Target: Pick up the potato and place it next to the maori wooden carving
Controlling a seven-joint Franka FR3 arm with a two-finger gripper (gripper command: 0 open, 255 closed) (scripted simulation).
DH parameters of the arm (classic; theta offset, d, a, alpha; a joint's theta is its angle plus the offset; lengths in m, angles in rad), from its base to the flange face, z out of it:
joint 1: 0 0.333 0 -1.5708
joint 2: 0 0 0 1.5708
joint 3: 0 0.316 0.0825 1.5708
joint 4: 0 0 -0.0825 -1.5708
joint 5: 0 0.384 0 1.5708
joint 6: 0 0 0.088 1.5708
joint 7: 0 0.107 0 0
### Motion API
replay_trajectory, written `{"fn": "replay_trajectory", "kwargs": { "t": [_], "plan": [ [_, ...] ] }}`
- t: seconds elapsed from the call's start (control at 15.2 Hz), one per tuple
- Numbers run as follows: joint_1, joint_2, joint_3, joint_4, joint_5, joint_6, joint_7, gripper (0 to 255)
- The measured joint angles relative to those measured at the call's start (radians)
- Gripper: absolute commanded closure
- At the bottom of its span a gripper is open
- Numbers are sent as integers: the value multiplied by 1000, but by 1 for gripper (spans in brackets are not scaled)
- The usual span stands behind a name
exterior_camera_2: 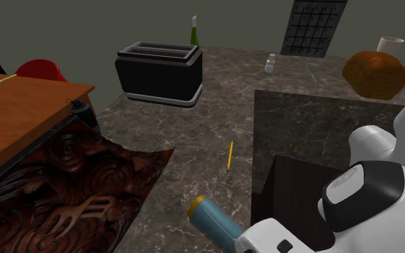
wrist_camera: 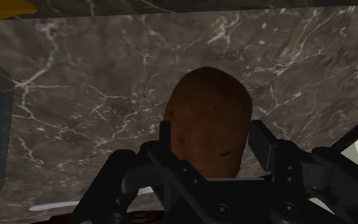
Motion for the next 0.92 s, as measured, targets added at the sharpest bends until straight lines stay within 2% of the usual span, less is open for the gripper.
{"fn": "replay_trajectory", "kwargs": {
  "t": [0.4,0.73,0.92],
  "plan": [
    [1,6,1,-20,4,-13,0,0],
    [14,-87,-6,-11,99,-89,-62,0],
    [16,-96,-8,-11,110,-98,-69,0]
  ]
}}
